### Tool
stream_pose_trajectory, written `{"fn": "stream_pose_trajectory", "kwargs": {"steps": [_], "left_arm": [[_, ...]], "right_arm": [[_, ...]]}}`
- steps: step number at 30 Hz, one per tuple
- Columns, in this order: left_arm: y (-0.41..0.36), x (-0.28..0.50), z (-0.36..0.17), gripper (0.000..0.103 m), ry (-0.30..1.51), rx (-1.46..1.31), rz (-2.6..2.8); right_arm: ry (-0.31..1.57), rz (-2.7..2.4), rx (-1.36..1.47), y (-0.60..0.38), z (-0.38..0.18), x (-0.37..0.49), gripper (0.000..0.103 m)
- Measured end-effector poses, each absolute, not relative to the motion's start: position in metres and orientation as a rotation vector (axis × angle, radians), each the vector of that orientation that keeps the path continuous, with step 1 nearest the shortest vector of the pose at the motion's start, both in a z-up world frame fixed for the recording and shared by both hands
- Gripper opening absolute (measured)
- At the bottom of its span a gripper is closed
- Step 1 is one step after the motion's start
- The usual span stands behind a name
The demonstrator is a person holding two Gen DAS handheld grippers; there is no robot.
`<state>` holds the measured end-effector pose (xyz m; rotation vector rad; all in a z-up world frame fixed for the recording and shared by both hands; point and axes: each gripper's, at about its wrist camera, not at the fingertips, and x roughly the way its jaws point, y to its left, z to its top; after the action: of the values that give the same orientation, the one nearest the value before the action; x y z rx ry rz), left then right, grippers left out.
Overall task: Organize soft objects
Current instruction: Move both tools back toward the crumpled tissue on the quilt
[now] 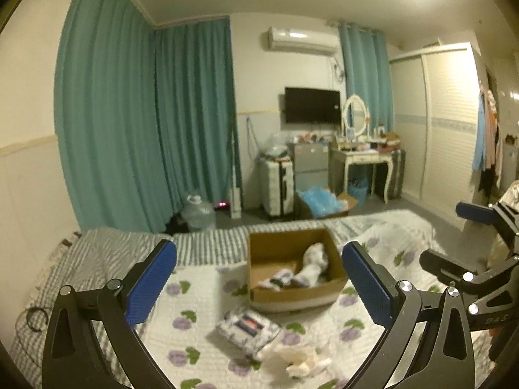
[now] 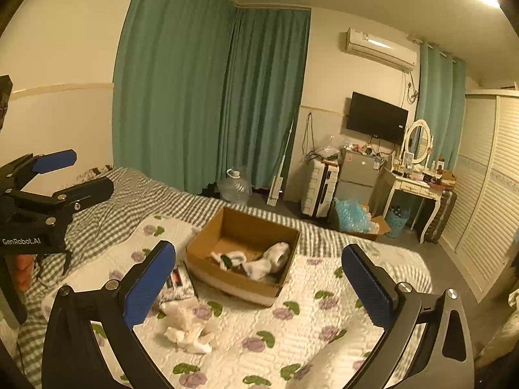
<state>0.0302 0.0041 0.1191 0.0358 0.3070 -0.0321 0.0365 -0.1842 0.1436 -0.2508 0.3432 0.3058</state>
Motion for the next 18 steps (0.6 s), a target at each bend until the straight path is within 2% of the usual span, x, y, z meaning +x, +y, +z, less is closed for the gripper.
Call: {"fn": "stream_pose_trajectory", "kwargs": {"steps": [18], "left_arm": [[0.018, 0.06, -0.028, 0.103, 0.508, -0.035, 0.009]], "right_arm": [[0.633, 0.41, -0.246, -0.161, -0.034, 0.101, 0.103]]}}
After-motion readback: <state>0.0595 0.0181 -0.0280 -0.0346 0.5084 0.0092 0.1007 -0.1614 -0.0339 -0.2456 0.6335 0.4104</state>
